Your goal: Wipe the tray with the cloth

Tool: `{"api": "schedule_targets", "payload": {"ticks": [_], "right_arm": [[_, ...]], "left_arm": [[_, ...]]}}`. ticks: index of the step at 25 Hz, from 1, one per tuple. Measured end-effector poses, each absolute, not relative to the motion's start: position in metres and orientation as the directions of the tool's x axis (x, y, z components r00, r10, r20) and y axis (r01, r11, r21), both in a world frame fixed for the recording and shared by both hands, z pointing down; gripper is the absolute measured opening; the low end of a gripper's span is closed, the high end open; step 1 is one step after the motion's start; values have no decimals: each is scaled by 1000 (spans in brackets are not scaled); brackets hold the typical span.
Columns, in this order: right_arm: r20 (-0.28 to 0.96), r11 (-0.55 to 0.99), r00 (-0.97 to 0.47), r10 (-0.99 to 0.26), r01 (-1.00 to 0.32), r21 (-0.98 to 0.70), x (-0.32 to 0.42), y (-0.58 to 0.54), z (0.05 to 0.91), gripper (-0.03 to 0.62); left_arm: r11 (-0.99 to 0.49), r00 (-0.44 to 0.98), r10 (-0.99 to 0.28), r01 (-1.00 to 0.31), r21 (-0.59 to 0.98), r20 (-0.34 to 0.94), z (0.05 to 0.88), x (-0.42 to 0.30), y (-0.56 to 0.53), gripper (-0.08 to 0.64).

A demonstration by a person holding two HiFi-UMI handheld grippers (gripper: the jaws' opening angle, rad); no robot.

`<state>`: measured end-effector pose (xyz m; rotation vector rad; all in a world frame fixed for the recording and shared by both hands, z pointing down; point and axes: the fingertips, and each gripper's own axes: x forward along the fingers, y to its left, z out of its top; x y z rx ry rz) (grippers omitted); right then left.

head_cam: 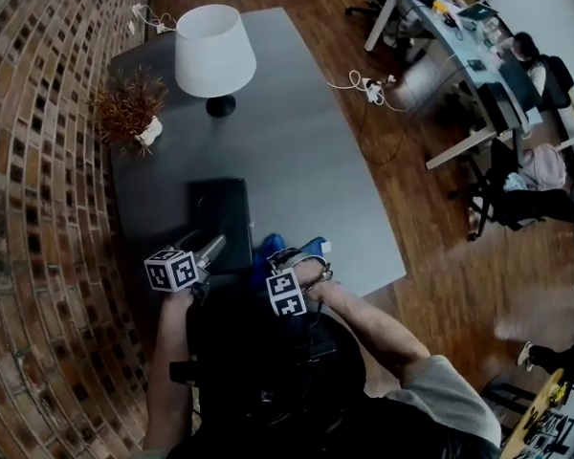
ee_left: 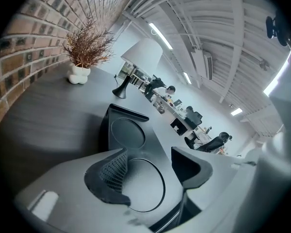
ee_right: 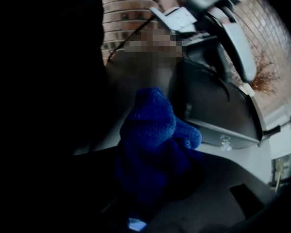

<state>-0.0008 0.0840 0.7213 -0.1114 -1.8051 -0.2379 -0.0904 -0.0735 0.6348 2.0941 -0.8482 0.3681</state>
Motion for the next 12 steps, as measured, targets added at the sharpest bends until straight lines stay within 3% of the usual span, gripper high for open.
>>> {"api": "schedule_targets", "payload": {"ticks": [2,4,8,12], "right_arm": [[951,977,-309,27,209,40,2,114,711,163],[948,994,-318,24,105,10,32,114,702,163],[985,973,-128,-114,-214,85,166,69,684,166],[990,881,13,-143,-454,133,267,69,674,173]], "left_arm": [[-425,731,-448,-681,596,515,633,-89,-74,284],[-417,733,-459,-676,607,501,631,-90,-74,285],[-409,735,-481,-671,619,478,629,-92,-76,285],[-420,734,-482,-673,609,478,628,-92,-74,285]]}}
